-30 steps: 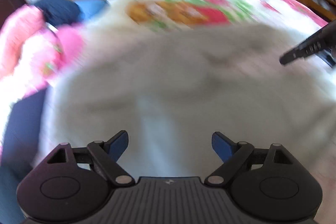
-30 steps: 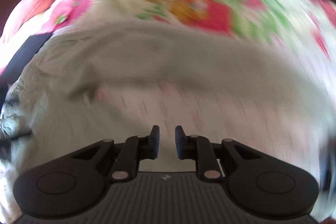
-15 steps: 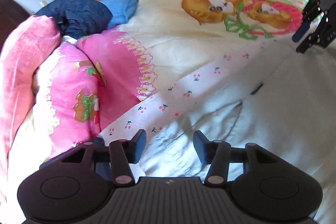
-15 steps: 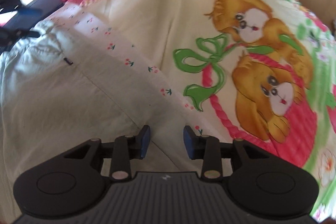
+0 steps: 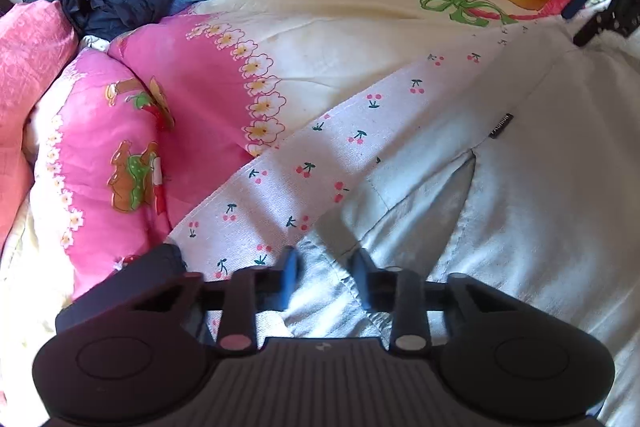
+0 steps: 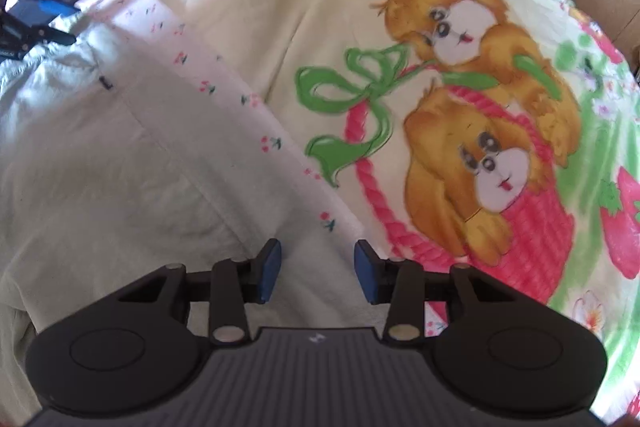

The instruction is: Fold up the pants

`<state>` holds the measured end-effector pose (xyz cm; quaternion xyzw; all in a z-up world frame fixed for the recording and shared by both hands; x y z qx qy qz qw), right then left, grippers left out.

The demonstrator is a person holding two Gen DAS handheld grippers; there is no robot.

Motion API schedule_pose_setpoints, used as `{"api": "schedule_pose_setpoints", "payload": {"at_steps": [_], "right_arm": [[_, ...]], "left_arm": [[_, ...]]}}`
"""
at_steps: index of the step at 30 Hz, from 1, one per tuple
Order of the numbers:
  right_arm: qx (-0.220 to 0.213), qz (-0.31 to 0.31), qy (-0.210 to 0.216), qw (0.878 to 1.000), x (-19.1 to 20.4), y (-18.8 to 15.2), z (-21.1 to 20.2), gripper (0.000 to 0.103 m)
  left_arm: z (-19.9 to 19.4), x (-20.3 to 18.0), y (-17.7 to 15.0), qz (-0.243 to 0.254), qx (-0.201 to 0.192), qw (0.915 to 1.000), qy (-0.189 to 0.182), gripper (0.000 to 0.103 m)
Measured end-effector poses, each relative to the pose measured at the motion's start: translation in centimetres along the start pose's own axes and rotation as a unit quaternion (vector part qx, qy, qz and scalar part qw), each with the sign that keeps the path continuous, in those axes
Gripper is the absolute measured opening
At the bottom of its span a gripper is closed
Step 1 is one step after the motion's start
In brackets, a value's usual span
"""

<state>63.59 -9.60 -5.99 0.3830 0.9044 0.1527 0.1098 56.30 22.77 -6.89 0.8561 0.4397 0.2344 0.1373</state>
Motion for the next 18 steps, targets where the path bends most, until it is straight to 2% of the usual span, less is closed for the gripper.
{"api": "schedule_pose_setpoints", "payload": {"at_steps": [2,5,7,8,10,11,14,18], "right_arm": [[-0.007,0.002,0.002,1.000,-0.3,0.1,-0.2,0.045],[0.032,-0.019,0.015,0.999,0.1,-0.1,1.0,0.045],[0.033,-0.034,0.014,0.999,0.5,-0.1,1.4,0.044],[0.036,-0.031,0.018,0.999,0.4,0.1,1.7,0.039],[0.040,-0.015,0.012,0.999,-0.2,0.4,1.9,0.019],[0.041,-0.005,0.012,0.999,-0.4,0.4,1.9,0.000],[0.037,-0.012,0.016,0.999,0.4,0.0,0.5,0.001],[0.021,-0.003,0.017,1.000,1.6,-1.3,-2.5,0.001]], "left_arm": [[0.1,-0.4,0.0,0.009,-0.002,0.9999,0.005,0.034],[-0.1,-0.9,0.1,0.030,-0.005,0.9995,0.010,0.029],[-0.2,-0.7,0.1,0.028,-0.007,0.9996,0.005,0.027],[-0.2,-0.6,0.1,0.026,-0.007,0.9996,0.004,0.026],[-0.3,-0.6,0.1,0.026,-0.008,0.9996,0.005,0.026],[-0.3,-0.7,0.1,0.031,-0.008,0.9995,0.007,0.026],[-0.5,-1.1,0.2,0.046,-0.006,0.9988,0.018,0.024],[-2.3,-1.2,-0.1,0.030,-0.023,0.9989,0.027,0.022]]}}
Point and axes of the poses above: each gripper's, at about its wrist camera, not at the fingertips, and z roughly the way its jaws point, x to its left, y to its top, the point moved 3 cm from there along z, roughly the way its jaws point, and after that the axes turned 4 degrees about z, right-handed, at the moved point
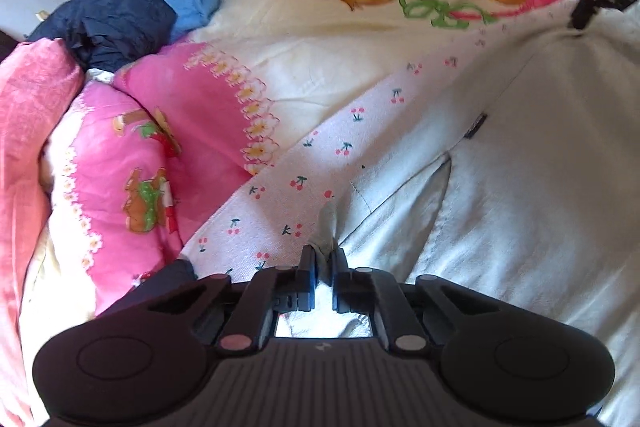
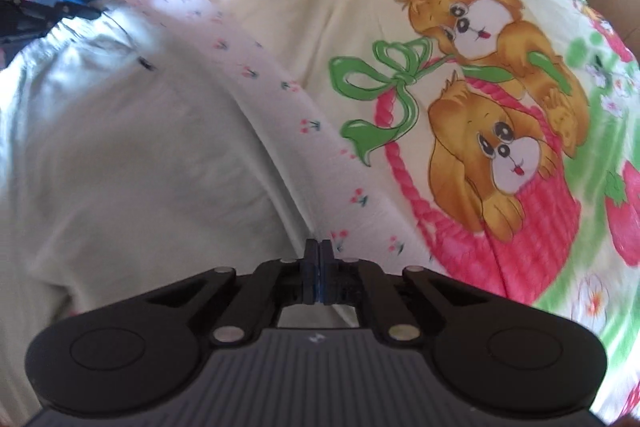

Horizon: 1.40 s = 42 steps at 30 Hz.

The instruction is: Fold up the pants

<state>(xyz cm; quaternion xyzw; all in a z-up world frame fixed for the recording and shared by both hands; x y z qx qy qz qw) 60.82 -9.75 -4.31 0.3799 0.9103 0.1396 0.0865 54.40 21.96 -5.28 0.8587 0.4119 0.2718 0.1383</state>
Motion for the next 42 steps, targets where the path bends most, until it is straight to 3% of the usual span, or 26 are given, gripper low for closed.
{"api": "schedule_pose_setpoints", "payload": {"at_steps": [8,14,18,22,25,27,31,34,36,39,42], "right_arm": [[-0.035,0.023,0.015,0.999,3.2,-2.5,-7.8,0.001],[-0.008,0.048,0.075,0.996,8.7,-6.8,-11.9,0.001],[0.047,0.040,0.134,0.989,14.5,-10.7,-12.8,0.001],[0.051,0.023,0.141,0.988,17.5,-12.1,-11.8,0.001],[0.054,0.000,0.112,0.992,19.1,-13.0,-10.6,0.001],[0.054,-0.023,0.082,0.995,19.8,-13.5,-10.4,0.002],[0.021,-0.063,0.004,0.998,21.7,-13.9,-10.5,0.008],[0.001,-0.084,-0.002,0.996,23.1,-14.1,-10.6,0.012],[-0.004,-0.097,-0.004,0.995,24.0,-14.7,-10.3,0.032],[0.006,-0.112,-0.007,0.994,25.3,-15.5,-9.0,0.033],[0.001,-0.114,-0.012,0.993,26.2,-15.2,-7.7,0.033]], "left_arm": [[-8.4,-0.8,-1.8,-0.019,-0.033,0.9993,0.003,0.021],[-14.8,-3.5,-6.8,-0.048,-0.011,0.9987,-0.011,0.017],[-17.4,-5.8,-10.9,-0.075,0.021,0.9967,-0.021,0.016],[-17.8,-8.0,-14.0,-0.079,0.037,0.9960,-0.019,0.016],[-18.0,-9.3,-15.2,-0.081,0.032,0.9960,-0.021,0.016],[-18.3,-10.1,-15.7,-0.062,0.025,0.9978,0.005,0.016],[-17.7,-11.2,-16.0,0.027,-0.008,0.9977,0.061,0.023],[-16.1,-11.9,-15.9,0.086,-0.021,0.9937,0.069,0.025],[-15.1,-12.3,-16.4,0.143,-0.025,0.9852,0.090,0.030],[-14.3,-12.5,-17.3,0.208,-0.034,0.9706,0.117,0.036],[-13.0,-13.1,-17.6,0.257,-0.039,0.9593,0.111,0.042]]}}
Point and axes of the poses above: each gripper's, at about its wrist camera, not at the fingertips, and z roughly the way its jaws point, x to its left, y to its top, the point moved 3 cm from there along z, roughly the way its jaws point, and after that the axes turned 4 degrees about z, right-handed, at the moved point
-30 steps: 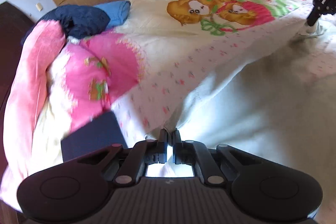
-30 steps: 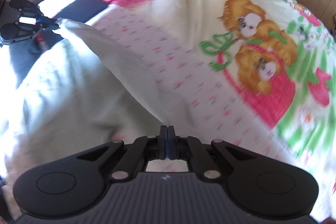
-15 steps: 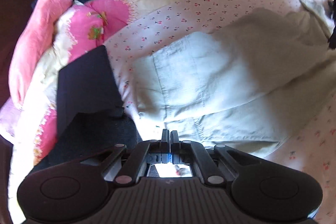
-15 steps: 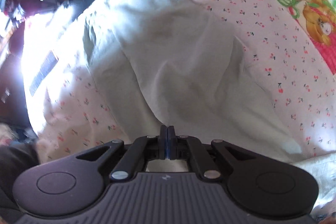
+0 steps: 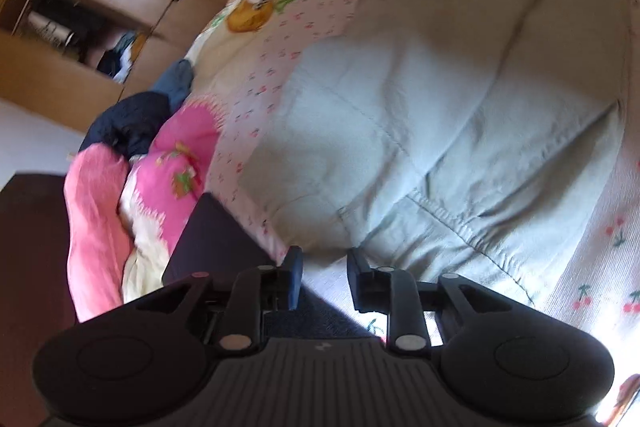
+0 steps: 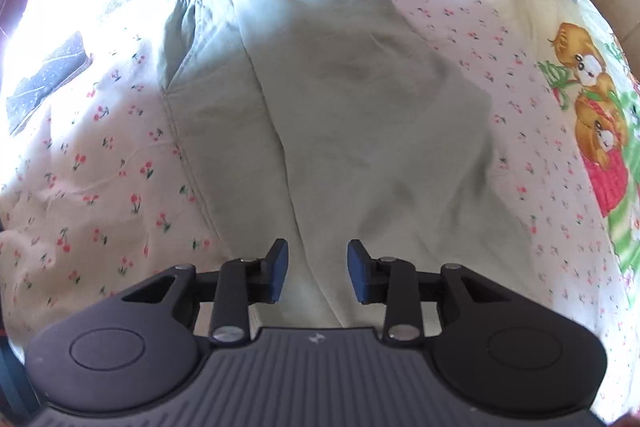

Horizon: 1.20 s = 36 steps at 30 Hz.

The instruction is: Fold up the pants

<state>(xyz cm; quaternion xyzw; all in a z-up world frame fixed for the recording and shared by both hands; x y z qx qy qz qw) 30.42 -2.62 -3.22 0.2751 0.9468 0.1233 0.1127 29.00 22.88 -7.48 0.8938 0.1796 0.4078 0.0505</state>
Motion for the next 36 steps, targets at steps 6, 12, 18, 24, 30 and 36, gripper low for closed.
{"api": "schedule_pose_setpoints", "payload": {"at_steps": [6,12,18,24,30,36], "right_arm": [[0.003,-0.020,-0.052,0.998,-0.3,0.1,3.0,0.024],[-0.011,0.060,-0.033,0.998,-2.4,0.5,1.2,0.001],[-0.027,0.070,-0.002,0.997,-1.0,-0.7,-5.4,0.001],[0.030,0.075,-0.014,0.997,0.0,-3.8,0.7,0.003],[0.020,0.081,-0.015,0.996,2.0,-4.5,0.0,0.017],[-0.004,0.213,-0.034,0.977,-0.9,-7.4,-5.9,0.018]], "left_arm": [[2.1,-1.0,-0.2,0.063,0.005,0.9977,0.026,0.037],[-0.6,1.9,0.1,-0.038,0.005,0.9991,0.020,0.024],[-7.3,2.4,0.0,-0.082,0.013,0.9966,0.002,0.024],[-4.9,-4.9,-0.1,-0.067,0.046,0.9957,-0.044,0.025],[-5.6,-6.6,-2.3,-0.035,0.097,0.9941,-0.034,0.028],[-10.1,-5.1,-0.9,-0.071,0.104,0.9918,-0.026,0.029]]}}
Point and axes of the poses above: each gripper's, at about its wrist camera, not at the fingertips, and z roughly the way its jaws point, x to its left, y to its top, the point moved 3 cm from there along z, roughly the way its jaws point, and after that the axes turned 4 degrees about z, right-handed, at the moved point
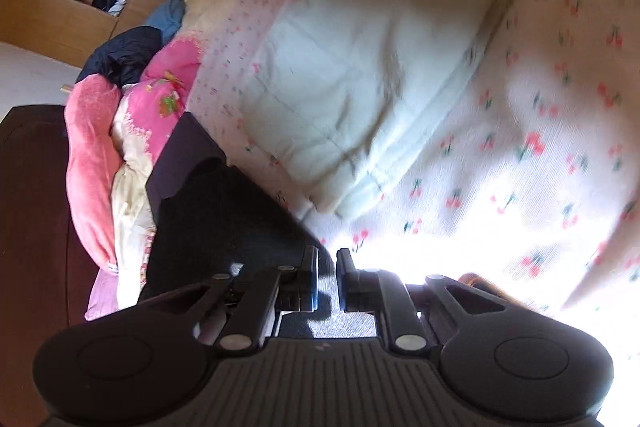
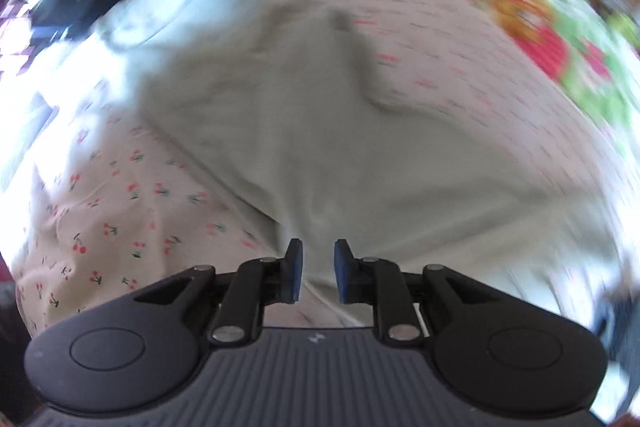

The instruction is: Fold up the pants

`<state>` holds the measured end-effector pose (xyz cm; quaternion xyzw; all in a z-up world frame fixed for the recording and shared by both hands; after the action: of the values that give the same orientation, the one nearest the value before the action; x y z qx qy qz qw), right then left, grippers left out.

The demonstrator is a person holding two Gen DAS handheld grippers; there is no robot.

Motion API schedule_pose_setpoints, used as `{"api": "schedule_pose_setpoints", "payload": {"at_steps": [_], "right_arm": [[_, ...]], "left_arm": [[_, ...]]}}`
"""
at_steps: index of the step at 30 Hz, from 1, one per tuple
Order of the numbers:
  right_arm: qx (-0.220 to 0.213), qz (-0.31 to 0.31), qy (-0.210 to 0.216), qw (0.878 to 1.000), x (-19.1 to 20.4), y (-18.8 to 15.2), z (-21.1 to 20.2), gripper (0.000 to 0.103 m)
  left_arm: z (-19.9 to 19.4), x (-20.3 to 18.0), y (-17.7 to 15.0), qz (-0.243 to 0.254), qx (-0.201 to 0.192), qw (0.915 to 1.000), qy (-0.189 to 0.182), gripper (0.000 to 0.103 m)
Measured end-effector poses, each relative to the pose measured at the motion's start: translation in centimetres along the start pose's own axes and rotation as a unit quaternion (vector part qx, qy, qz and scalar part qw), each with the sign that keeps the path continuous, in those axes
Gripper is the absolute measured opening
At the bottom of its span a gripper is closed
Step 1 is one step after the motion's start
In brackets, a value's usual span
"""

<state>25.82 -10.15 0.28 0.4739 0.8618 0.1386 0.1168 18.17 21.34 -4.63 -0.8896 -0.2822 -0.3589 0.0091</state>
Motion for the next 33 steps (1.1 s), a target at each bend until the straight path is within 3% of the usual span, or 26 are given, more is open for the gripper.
{"api": "schedule_pose_setpoints", "payload": {"at_steps": [3,6,8,11,14,17,19,20,22,23,24,25,28,30,33], "right_arm": [[-0.012,0.118,-0.019,0.993,-5.0,-2.1,-2.0,0.018],[-0.033,0.224,-0.040,0.973,-11.1,-4.2,-2.7,0.018],[-0.073,0.276,-0.047,0.957,-15.4,-4.9,-2.5,0.019],[-0.080,0.383,-0.041,0.919,-21.5,-4.6,-0.6,0.022],[-0.111,0.481,0.008,0.870,-25.6,-4.3,-0.3,0.022],[-0.123,0.508,-0.004,0.852,-27.5,-2.1,1.4,0.025],[-0.126,0.521,-0.012,0.844,-28.2,-0.1,3.4,0.030],[-0.115,0.540,-0.015,0.834,-28.3,0.7,4.6,0.037],[-0.084,0.555,-0.016,0.827,-28.8,2.1,7.7,0.040],[-0.063,0.554,-0.040,0.829,-28.7,2.5,9.0,0.034],[-0.043,0.550,-0.075,0.830,-28.7,2.4,9.9,0.010],[-0.029,0.546,-0.110,0.830,-28.6,2.3,10.1,0.001],[-0.025,0.581,-0.094,0.808,-28.4,1.1,7.5,0.001],[-0.065,0.603,-0.064,0.792,-28.0,0.6,3.9,0.001],[-0.149,0.609,-0.020,0.779,-27.9,-0.4,-2.7,0.001]], "left_arm": [[-2.2,-0.3,3.0,-0.028,-0.020,0.9994,-0.006,0.029],[-3.5,-2.1,7.6,-0.037,-0.043,0.9984,-0.007,0.029],[-4.2,-3.6,11.5,-0.053,-0.062,0.9966,-0.012,0.029],[-4.6,-6.3,17.5,-0.086,-0.082,0.9919,-0.045,0.029],[-5.5,-8.5,22.7,-0.100,-0.124,0.9844,-0.076,0.029],[-5.6,-9.2,25.4,-0.105,-0.168,0.9760,-0.090,0.029],[-4.5,-9.3,26.0,-0.121,-0.162,0.9736,-0.105,0.029],[-4.1,-9.3,26.0,-0.133,-0.157,0.9707,-0.123,0.029],[-3.6,-9.1,26.0,-0.151,-0.148,0.9662,-0.147,0.029],[-3.8,-9.2,25.9,-0.155,-0.142,0.9661,-0.150,0.029],[-4.0,-9.2,26.0,-0.153,-0.135,0.9668,-0.153,0.029],[-4.2,-9.0,26.0,-0.149,-0.129,0.9688,-0.150,0.029],[-5.1,-7.4,26.4,-0.152,-0.121,0.9705,-0.143,0.029],[-5.9,-6.1,27.1,-0.153,-0.129,0.9711,-0.131,0.029],[-6.5,-4.9,28.4,-0.152,-0.151,0.9676,-0.134,0.029]]}}
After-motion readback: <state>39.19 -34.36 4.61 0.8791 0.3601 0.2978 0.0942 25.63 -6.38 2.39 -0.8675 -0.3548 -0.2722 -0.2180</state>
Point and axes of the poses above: each gripper's, at about its wrist camera, not at the fingertips, and z roughly the way its jaws point, x to its left, y to its top, the point moved 3 cm from there along z, roughly the way its jaws point, and after that the axes turned 4 degrees about z, right-handed, at the moved point
